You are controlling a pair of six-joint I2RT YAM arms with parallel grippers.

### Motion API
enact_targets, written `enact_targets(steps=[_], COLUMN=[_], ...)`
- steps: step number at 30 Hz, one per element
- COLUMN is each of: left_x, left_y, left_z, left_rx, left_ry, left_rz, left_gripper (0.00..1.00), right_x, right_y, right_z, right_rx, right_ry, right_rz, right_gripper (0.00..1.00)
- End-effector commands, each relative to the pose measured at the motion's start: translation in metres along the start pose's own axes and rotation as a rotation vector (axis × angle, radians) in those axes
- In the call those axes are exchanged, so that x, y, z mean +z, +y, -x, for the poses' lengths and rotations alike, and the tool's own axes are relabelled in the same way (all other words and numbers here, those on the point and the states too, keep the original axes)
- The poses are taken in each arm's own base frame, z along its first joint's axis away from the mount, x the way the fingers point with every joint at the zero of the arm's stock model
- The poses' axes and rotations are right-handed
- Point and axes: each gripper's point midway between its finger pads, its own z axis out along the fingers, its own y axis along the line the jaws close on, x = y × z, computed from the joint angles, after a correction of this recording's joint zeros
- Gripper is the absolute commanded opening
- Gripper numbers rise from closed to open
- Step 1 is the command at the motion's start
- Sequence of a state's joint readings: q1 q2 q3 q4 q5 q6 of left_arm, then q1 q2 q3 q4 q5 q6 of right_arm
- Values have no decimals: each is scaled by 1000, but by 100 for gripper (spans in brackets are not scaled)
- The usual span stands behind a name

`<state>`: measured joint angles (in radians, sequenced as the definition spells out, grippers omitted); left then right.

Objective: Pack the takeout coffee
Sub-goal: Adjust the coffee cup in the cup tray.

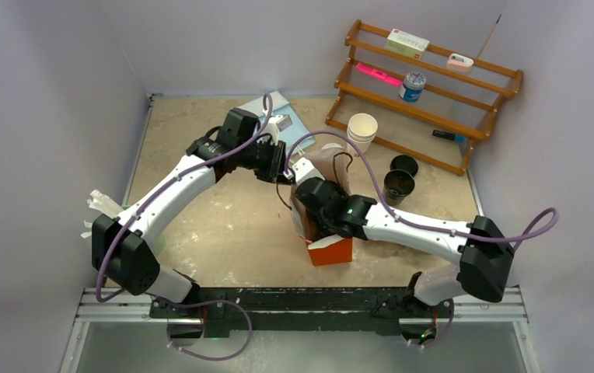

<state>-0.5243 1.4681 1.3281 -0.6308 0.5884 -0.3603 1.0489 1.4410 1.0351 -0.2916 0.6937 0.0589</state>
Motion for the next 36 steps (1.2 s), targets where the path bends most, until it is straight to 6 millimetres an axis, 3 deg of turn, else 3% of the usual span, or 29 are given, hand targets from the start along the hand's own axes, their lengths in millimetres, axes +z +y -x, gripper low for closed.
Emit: enact_targets(steps=[1, 8, 20, 25, 32, 36], left_x=[-6, -9, -7, -14, -12, -10], left_y=[-13, -16, -10, -3, -2, -1], left_z=[30, 40, 50, 52, 52, 51], left_rx=[86, 108, 74, 43, 37, 30], left_ry=[-72, -84, -86, -89, -77, -72], left_rz=[-51, -44, -62, -53, -68, -72], left_gripper=[8, 8, 8, 8, 8, 7], right_x=[-4, -16, -1, 9, 9, 13], right_y=[-12, -19, -5, -16, -30, -31], right_z=[25, 40, 21, 17, 28, 21], right_rx=[-54, -171, -307, -369, -385, -424], right_ry=[-147, -308, -264, -257, -281, -277], right_rz=[46, 93, 137, 46, -38, -59], right_gripper=[9, 7, 0, 0, 0, 0])
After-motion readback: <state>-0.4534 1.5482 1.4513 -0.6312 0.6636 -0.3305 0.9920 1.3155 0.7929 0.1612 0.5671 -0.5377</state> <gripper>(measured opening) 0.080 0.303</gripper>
